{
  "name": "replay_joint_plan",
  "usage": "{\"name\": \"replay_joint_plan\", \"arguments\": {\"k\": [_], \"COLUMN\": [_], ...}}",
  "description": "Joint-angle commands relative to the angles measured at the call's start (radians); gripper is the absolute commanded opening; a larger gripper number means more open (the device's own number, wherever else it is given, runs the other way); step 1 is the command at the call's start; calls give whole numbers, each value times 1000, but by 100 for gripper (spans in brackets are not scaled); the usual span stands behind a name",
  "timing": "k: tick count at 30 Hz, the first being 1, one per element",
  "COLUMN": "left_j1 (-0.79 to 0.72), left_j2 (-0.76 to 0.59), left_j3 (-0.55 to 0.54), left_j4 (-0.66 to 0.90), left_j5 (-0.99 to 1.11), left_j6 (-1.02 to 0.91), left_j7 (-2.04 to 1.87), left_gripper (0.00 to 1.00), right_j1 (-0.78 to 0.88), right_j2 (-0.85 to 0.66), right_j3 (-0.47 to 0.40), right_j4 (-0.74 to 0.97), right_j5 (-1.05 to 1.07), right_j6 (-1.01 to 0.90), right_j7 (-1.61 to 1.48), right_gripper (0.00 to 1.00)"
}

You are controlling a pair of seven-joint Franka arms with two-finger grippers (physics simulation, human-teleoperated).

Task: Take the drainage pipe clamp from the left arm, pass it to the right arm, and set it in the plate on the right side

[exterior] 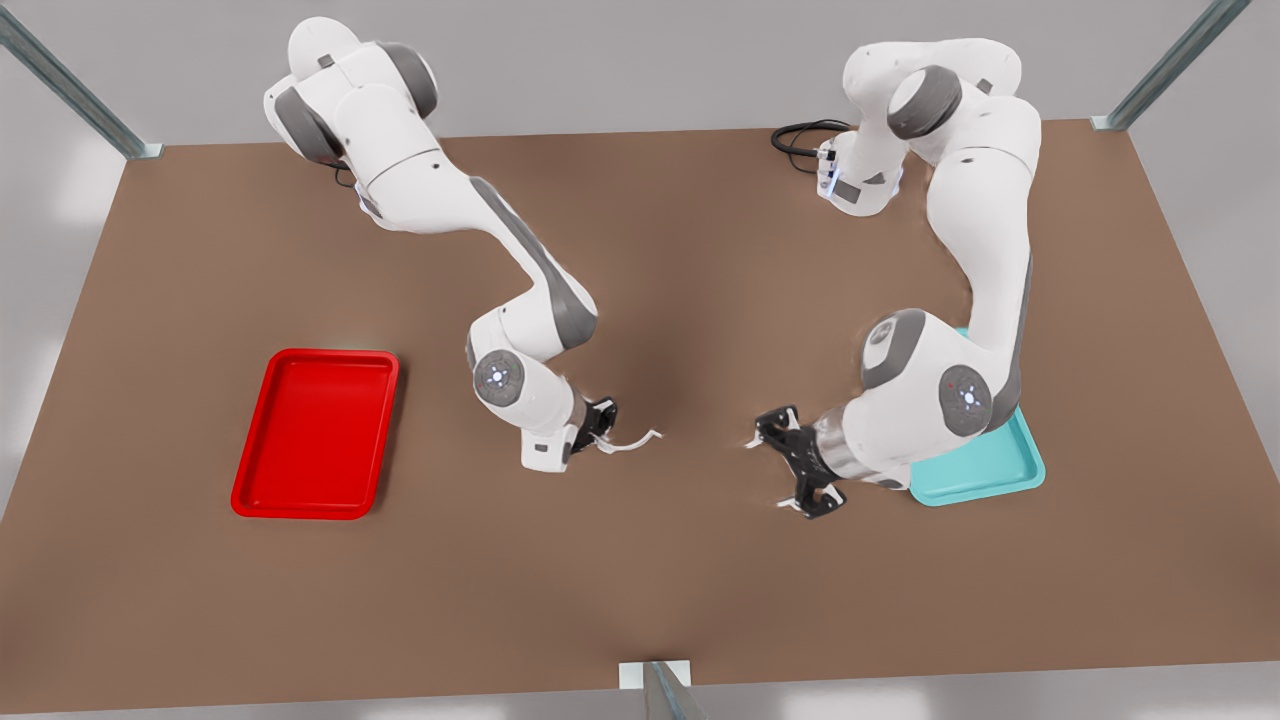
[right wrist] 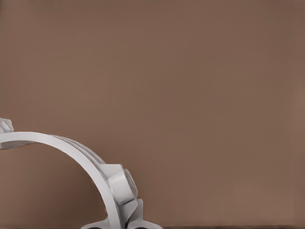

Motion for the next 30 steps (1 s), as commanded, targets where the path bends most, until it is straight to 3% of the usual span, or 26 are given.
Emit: {"name": "replay_joint_plan", "arguments": {"k": [1,4,5,6,11,12,17,26,27,28,30], "left_j1": [117,185,35,4,33,-8,9,10,10,10,10], "left_j2": [-60,-176,-447,-506,-433,-431,-431,-431,-431,-431,-431], "left_j3": [-10,26,288,324,293,295,293,295,295,295,295], "left_j4": [9,-23,-402,-484,-318,-315,-316,-320,-320,-320,-320], "left_j5": [65,244,169,97,-70,50,7,0,0,0,0], "left_j6": [-523,-594,-375,-324,-417,-428,-440,-466,-468,-466,-466], "left_j7": [1165,2256,2477,2477,2549,2558,2558,2562,2562,2562,2562], "left_gripper": [100,100,100,100,100,100,100,100,100,100,100], "right_j1": [-41,-179,-229,-275,-484,-516,-628,-624,-624,-624,-624], "right_j2": [-11,-60,-76,-88,-102,-102,-119,-145,-143,-143,-143], "right_j3": [-2,-11,-11,-11,-17,-23,-46,-43,-43,-42,-42], "right_j4": [-21,-30,-30,-30,-30,-30,-88,-245,-245,-251,-250], "right_j5": [-79,-240,-300,-344,-479,-482,-519,-539,-538,-531,-531], "right_j6": [-38,-165,-213,-254,-347,-373,-382,-310,-310,-311,-311], "right_j7": [0,-2,-6,-25,-212,-258,-404,-364,-362,-364,-364], "right_gripper": [22,22,22,22,21,21,21,22,42,100,100]}}
